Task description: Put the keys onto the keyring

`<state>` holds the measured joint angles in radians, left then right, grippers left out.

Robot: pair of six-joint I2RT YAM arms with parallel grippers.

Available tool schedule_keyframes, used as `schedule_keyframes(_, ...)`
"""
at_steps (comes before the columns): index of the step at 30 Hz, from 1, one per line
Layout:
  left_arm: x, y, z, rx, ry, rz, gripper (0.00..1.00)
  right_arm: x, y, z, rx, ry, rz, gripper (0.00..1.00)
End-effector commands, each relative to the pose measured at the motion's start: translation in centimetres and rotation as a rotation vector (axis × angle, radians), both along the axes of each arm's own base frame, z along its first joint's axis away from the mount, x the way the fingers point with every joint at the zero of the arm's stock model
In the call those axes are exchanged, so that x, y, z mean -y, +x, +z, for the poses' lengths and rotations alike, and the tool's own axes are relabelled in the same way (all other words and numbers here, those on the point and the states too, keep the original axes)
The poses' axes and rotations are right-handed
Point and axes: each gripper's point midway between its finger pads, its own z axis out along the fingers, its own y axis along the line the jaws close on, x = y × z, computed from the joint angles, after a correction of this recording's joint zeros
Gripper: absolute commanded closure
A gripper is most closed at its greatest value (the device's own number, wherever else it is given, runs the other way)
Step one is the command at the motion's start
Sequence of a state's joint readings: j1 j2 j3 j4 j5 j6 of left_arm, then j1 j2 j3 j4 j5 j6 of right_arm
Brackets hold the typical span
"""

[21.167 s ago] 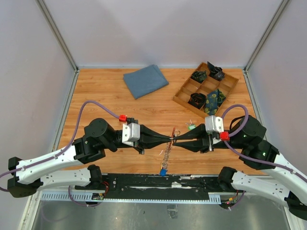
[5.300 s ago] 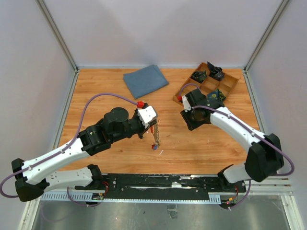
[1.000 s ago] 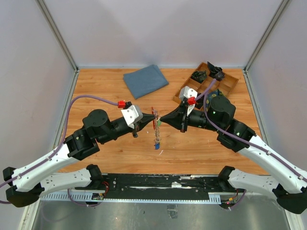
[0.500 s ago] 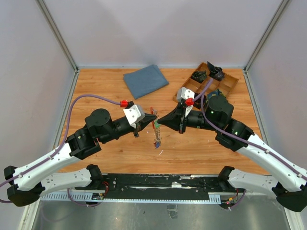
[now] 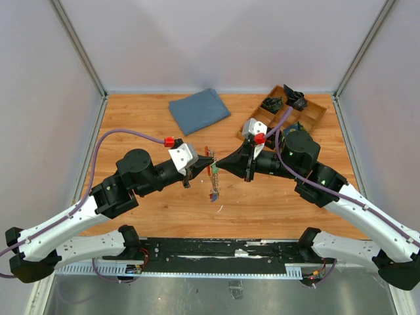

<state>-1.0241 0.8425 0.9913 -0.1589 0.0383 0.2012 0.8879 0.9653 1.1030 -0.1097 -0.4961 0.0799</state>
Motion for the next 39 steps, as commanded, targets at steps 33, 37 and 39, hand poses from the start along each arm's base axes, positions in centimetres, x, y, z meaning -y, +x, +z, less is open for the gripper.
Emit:
schedule_keyframes(33,0.2,0.4,1.9,0.036,-0.059,0.011,0.99,1.2,1.0,-0.1,-0.009,0.020,-0.123,0.99)
schedule_keyframes(37,0.3,0.4,1.9,0.036,-0.058,0.009,0.99,1.3,1.3,-0.4,-0.031,0.022,-0.144,0.99)
schedule_keyframes(39,0.2,0.4,2.0,0.037,-0.060,0.009,0.99,1.4,1.5,-0.6,-0.043,0.016,-0.158,0.99)
